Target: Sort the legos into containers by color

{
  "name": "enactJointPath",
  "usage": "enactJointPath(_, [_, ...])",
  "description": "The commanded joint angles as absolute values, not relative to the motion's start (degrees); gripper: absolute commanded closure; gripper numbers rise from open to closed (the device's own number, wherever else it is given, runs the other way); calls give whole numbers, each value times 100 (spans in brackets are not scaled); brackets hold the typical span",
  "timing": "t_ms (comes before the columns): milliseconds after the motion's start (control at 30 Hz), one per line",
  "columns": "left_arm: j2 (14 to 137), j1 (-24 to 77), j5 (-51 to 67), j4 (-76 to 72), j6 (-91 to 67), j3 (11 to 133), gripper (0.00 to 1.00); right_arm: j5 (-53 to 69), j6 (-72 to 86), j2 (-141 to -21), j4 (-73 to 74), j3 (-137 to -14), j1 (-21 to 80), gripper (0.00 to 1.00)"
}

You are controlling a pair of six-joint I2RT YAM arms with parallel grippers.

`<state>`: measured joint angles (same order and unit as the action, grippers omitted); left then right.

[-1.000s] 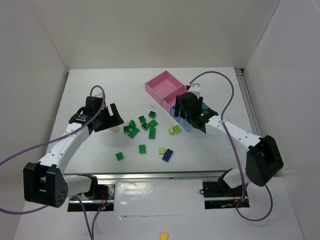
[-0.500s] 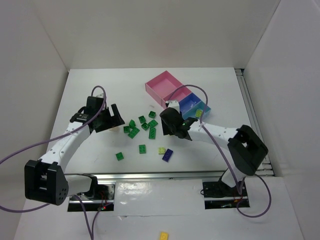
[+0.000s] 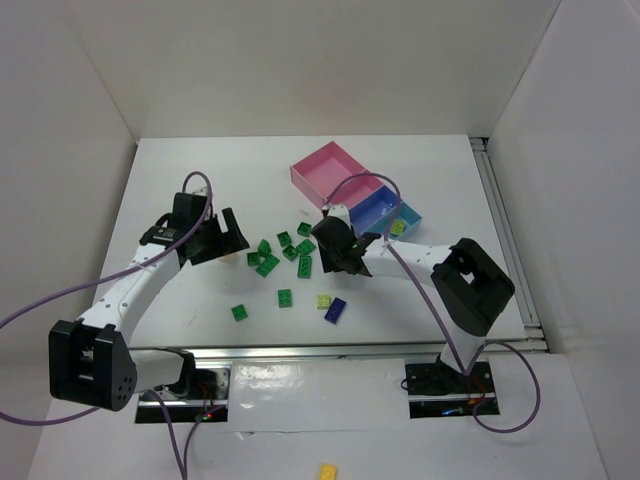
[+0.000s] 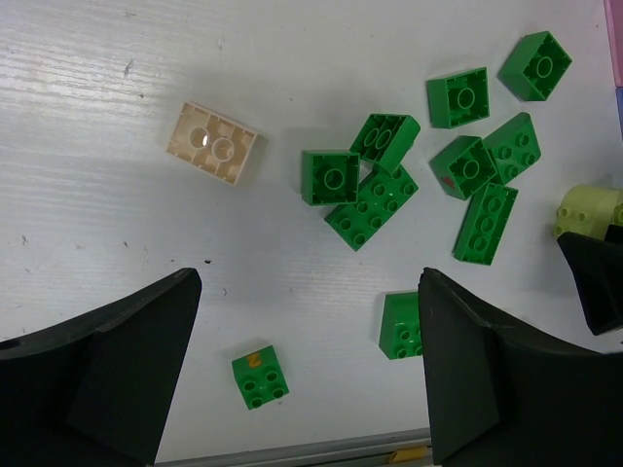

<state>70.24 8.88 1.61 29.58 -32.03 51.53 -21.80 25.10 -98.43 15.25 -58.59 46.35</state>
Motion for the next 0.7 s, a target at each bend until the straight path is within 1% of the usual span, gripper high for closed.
enactJointPath(0, [6935, 896, 141, 2953, -3331, 5291, 5, -2206, 2452, -10028, 1239, -6126, 4605, 47])
enactJointPath(167, [6987, 896, 88, 2953, -3331, 5291, 5, -2259, 2452, -10090, 1239, -6179, 4605, 62])
enactJointPath(200, [6935, 896, 88, 2953, -3331, 5291, 5, -2320, 2452, -10090, 1300, -6179, 4605, 71])
enactJointPath(267, [6935, 896, 88, 2953, -3331, 5291, 5, -2320, 2452, -10020, 1354, -6240, 4605, 75])
enactJointPath(333, [6935, 896, 88, 3005, -3331, 5353, 5, -2513, 2505, -9792, 1433, -6293, 4605, 76])
enactJointPath(500, [6935, 896, 88, 3006, -3331, 5353, 5, -3040, 2557, -8518, 1555, -6109, 4658, 76])
enactJointPath(600, [6935, 896, 141, 3006, -3331, 5353, 5, -3164, 2558, -7983, 1608, -5968, 4281, 76])
enactJointPath(667, [6935, 896, 254, 3006, -3331, 5353, 5, -3112, 2558, -7910, 1608, -5889, 3922, 76])
